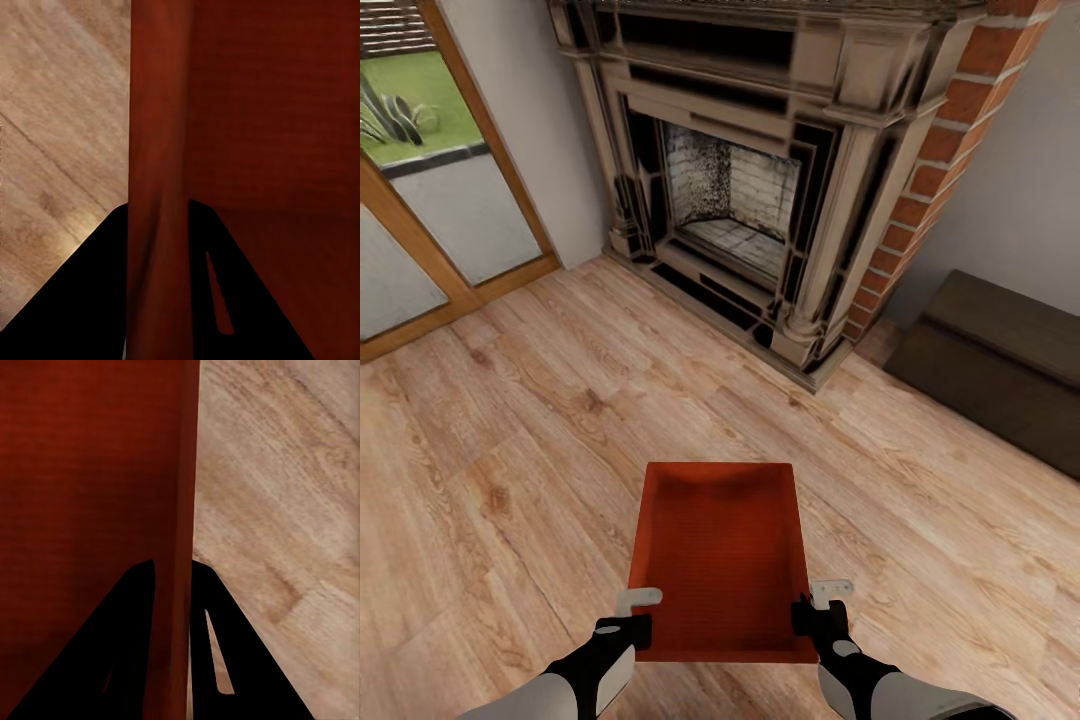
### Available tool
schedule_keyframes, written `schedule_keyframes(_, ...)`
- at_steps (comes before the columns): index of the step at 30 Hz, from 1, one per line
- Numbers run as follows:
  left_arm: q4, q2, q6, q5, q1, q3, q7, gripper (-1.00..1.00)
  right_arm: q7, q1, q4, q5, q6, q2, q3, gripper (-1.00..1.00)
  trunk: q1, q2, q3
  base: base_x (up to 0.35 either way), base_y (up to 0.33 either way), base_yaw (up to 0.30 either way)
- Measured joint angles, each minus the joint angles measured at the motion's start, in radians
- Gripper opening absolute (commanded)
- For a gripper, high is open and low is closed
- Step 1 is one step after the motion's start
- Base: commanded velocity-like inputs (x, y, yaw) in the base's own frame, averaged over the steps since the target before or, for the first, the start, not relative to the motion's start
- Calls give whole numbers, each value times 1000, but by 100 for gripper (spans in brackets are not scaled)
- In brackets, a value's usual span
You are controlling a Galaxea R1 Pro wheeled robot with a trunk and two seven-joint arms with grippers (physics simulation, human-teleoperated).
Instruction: Move the two storage containers from the living room to the garage. In the garage, place one container on the floor and stack the other container on top of it (either order is fine).
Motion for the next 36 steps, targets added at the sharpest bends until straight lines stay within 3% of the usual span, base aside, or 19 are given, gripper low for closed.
schedule_keyframes(36,0,1,0,6,0,-5,-1,-100,2,0,0,-6,-1,0,5,-100,-138,252,113,0,0,0)
